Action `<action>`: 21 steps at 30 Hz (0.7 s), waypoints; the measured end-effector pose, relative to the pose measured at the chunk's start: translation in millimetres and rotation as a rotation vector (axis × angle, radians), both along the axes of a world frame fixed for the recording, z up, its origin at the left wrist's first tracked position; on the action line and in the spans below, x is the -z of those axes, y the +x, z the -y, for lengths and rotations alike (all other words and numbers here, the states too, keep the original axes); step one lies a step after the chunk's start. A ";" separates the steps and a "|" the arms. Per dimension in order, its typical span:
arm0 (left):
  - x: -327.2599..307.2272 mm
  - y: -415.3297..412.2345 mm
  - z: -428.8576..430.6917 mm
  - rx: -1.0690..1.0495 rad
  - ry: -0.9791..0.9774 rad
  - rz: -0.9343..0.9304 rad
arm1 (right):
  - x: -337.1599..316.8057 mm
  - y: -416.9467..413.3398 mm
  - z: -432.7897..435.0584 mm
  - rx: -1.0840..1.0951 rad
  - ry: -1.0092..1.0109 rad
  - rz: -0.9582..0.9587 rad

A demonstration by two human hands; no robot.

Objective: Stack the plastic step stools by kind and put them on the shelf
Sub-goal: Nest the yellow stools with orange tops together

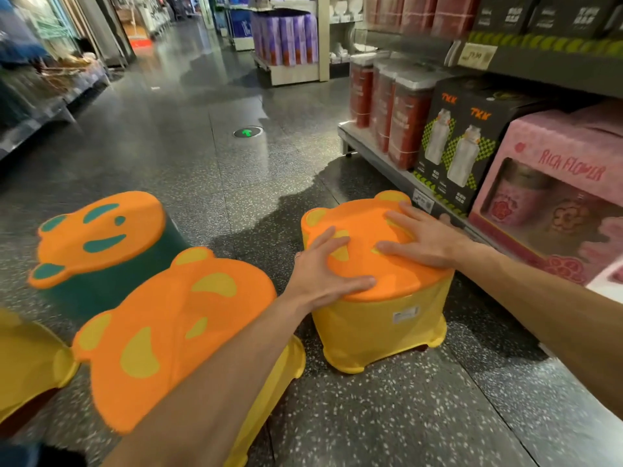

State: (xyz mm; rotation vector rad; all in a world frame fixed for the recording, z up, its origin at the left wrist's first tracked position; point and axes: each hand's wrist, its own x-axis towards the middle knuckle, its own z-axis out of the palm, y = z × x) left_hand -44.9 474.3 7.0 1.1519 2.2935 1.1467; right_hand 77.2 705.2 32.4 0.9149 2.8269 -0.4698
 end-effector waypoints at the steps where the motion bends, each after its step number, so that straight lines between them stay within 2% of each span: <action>1: -3.7 0.3 2.0 0.017 0.011 -0.010 | -6.9 1.2 2.8 0.000 0.033 -0.016; 6: -42.9 5.2 5.9 0.024 0.152 -0.044 | -83.2 10.1 20.4 0.017 0.245 -0.090; 10: -102.6 -2.1 18.0 0.015 0.251 -0.143 | -150.4 7.0 44.9 0.026 0.414 -0.251; 17: -196.3 -30.8 100.4 -0.044 0.288 -0.360 | -206.8 -24.3 119.9 -0.003 0.409 -0.541; 21: -223.1 -38.5 157.0 -0.117 0.350 -0.387 | -231.3 -43.0 171.8 -0.069 0.422 -0.629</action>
